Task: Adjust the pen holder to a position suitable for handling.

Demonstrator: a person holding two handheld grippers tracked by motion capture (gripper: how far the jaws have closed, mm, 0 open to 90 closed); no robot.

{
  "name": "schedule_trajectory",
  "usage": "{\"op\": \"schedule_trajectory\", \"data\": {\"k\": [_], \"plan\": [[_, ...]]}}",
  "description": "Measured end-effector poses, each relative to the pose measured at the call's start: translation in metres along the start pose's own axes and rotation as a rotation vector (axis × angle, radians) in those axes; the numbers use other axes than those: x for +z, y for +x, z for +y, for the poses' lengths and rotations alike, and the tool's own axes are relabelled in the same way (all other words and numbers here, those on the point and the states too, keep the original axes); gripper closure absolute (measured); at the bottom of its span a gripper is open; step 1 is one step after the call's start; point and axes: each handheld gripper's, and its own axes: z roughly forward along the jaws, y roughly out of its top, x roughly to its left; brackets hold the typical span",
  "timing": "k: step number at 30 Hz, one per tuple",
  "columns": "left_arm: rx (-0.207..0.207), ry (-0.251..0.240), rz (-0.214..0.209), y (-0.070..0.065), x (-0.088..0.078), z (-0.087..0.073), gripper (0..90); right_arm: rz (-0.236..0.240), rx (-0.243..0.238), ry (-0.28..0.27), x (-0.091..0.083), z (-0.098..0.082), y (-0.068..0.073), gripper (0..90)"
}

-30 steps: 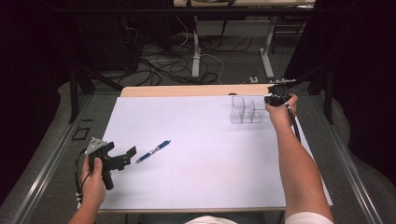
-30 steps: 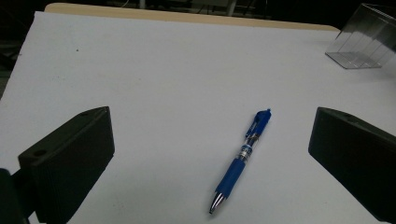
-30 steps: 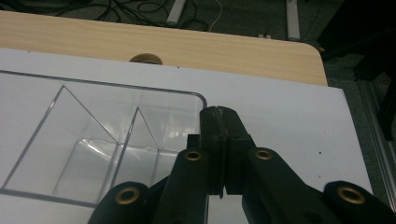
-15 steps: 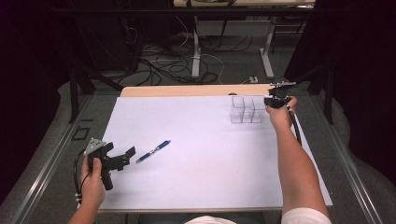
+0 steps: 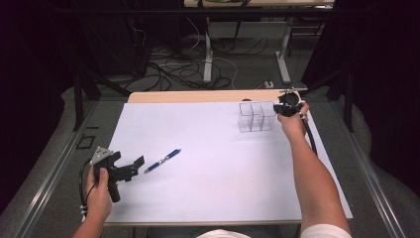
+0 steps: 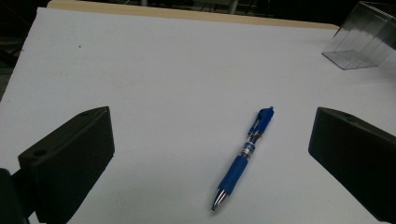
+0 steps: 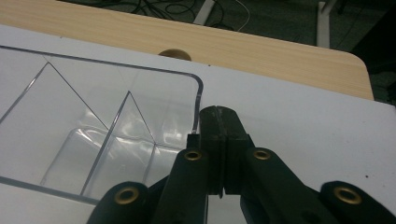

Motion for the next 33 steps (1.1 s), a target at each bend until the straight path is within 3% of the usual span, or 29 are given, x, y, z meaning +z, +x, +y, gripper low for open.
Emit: {"op": "schedule_trajectory", "data": {"k": [23,33], "plan": [[-0.002,0.008,0.002,-0.001,0.001,-0.001,0.2,0.11,-0.014,0.008,0.002,-0.001,0.054,90.0],[-0.001,0.007,0.001,-0.001,0.001,-0.001,0.2,0.149,0.023,0.018,0.002,-0.003,0.082,90.0]]}}
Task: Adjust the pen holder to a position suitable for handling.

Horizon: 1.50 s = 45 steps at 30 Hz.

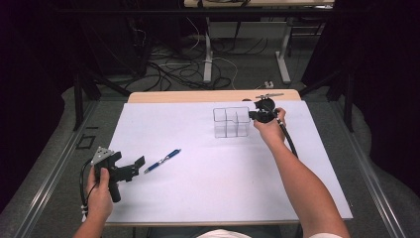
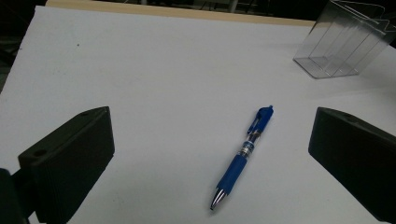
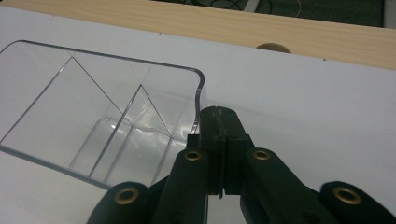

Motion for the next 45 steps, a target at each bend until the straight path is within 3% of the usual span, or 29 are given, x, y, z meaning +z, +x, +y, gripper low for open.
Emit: {"op": "schedule_trajectory", "data": {"k": [2,3,6,16,20,25,34,45], "plan": [[0.002,-0.002,0.0,0.0,0.0,0.0,0.2,-0.004,0.008,0.001,0.0,0.0,0.004,90.0],[0.003,-0.004,0.0,0.0,0.0,0.0,0.2,-0.004,0.041,0.014,0.0,0.0,0.008,90.0],[0.002,-0.004,0.001,0.0,0.0,0.0,0.2,-0.009,0.073,0.018,0.0,-0.001,0.015,90.0],[0.002,-0.002,0.0,0.0,0.0,0.0,0.2,-0.006,0.056,0.019,0.005,0.0,0.029,90.0],[0.003,-0.003,-0.001,0.0,0.0,0.0,0.2,0.01,0.076,0.02,0.007,0.001,0.036,90.0],[0.003,-0.002,-0.001,0.0,0.0,0.0,0.2,0.015,0.068,0.02,0.009,0.001,0.044,90.0],[0.002,-0.004,-0.003,0.0,0.0,0.0,0.2,0.035,0.119,0.042,0.01,0.001,0.052,90.0],[0.003,-0.003,-0.004,0.0,0.0,0.0,0.2,0.066,0.117,0.065,0.01,-0.001,0.066,90.0]]}}
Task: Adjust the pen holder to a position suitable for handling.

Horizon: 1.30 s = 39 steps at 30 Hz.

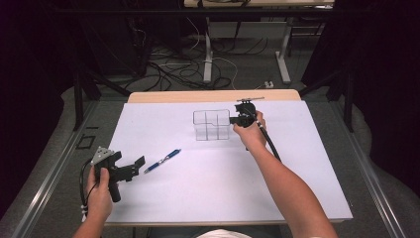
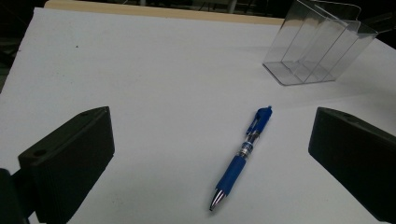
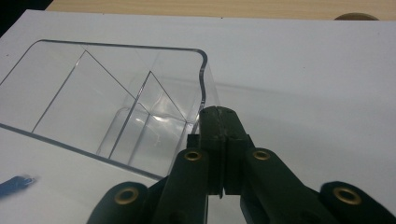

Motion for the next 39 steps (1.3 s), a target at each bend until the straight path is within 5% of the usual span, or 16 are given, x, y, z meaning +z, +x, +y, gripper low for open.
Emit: {"op": "schedule_trajectory", "data": {"k": [8,16,30,39], "plan": [[0.001,0.001,-0.001,0.0,0.0,0.0,0.2,0.011,0.001,0.017,-0.003,-0.001,0.0,88.7],[0.0,0.002,-0.001,0.0,0.0,0.0,0.2,-0.016,-0.073,0.003,-0.013,-0.002,-0.005,80.2],[0.0,0.008,0.002,-0.001,0.001,0.0,0.2,0.06,-0.207,-0.075,-0.045,-0.011,-0.006,56.1],[0.003,0.008,0.001,-0.001,0.0,0.0,0.2,0.129,-0.321,-0.063,-0.066,-0.022,0.007,42.9]]}}
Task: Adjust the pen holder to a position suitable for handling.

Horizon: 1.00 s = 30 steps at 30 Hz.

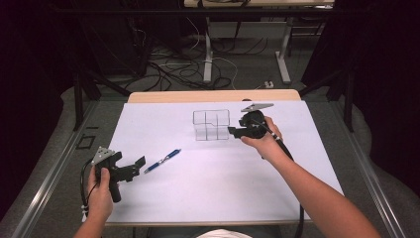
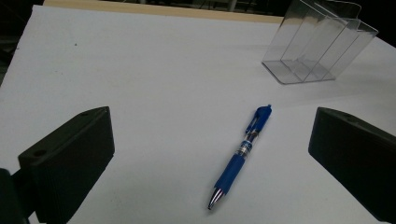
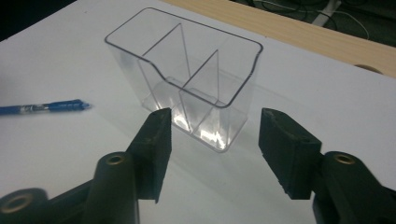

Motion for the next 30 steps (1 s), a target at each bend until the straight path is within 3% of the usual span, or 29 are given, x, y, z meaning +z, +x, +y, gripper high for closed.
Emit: {"op": "schedule_trajectory", "data": {"k": [4,7,11,14,19,23,26,30], "plan": [[-0.002,-0.001,-0.002,0.0,0.0,0.0,0.2,0.008,-0.046,-0.004,-0.009,-0.002,0.009,35.9],[-0.001,-0.005,-0.008,-0.001,0.0,0.001,0.2,-0.023,-0.099,-0.043,-0.015,-0.003,0.014,25.0],[-0.002,-0.006,-0.016,-0.002,0.0,0.001,0.2,-0.01,-0.112,-0.055,-0.023,-0.007,0.017,24.4],[-0.002,-0.005,-0.024,-0.002,0.0,0.002,0.2,0.027,-0.077,-0.052,-0.029,-0.013,0.019,22.4],[-0.014,-0.011,-0.033,-0.004,0.001,0.004,0.2,0.046,-0.076,-0.038,-0.035,-0.028,0.019,16.3],[0.005,-0.015,-0.03,-0.007,0.0,0.008,0.2,0.02,-0.075,-0.012,-0.041,-0.04,0.017,14.2],[0.012,-0.015,-0.029,-0.01,0.0,0.01,0.2,0.004,-0.063,0.013,-0.045,-0.048,0.014,6.7],[0.047,0.003,-0.035,-0.015,0.0,0.012,0.2,-0.012,-0.033,0.008,-0.048,-0.06,0.01,0.0]]}}
